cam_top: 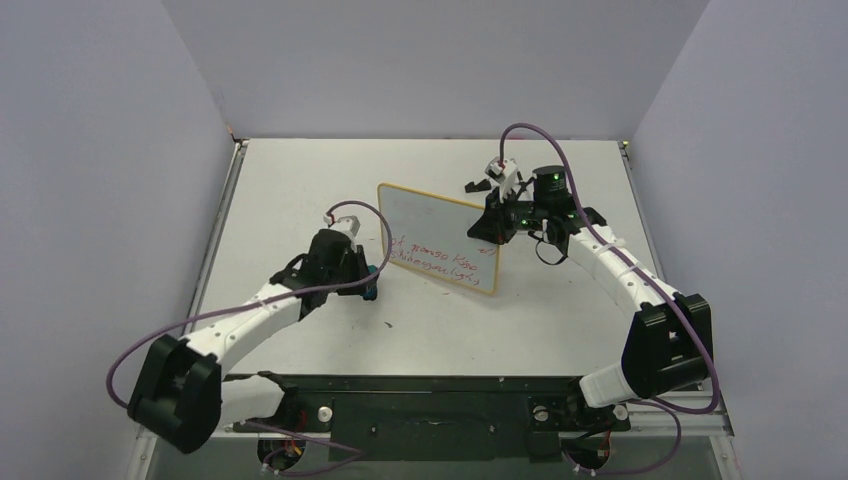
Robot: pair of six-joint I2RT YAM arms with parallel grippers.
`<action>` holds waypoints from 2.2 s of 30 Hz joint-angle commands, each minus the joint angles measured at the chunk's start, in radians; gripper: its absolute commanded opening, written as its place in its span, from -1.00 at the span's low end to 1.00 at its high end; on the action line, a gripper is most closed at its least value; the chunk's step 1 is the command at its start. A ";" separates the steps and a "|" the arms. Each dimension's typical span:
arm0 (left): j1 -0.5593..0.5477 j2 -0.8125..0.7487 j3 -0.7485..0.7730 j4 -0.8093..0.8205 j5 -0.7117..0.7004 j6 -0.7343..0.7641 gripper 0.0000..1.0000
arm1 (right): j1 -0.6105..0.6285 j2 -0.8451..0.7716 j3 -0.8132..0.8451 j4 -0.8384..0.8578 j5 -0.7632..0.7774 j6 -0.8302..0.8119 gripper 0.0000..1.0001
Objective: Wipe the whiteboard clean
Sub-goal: Pick up the whiteboard eraser from the center of the board, then erase the whiteboard at the center of the board.
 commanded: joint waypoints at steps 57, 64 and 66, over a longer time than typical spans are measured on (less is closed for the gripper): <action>-0.420 0.299 0.149 0.788 -0.410 -0.293 -1.00 | 0.099 -0.047 -0.104 0.410 0.033 0.416 -1.00; -0.424 0.319 0.168 0.893 -0.214 -0.208 -1.00 | 0.101 -0.039 -0.100 0.398 0.034 0.406 -1.00; -0.437 0.334 0.156 0.947 -0.138 -0.172 -1.00 | 0.096 -0.045 -0.099 0.395 0.035 0.402 -1.00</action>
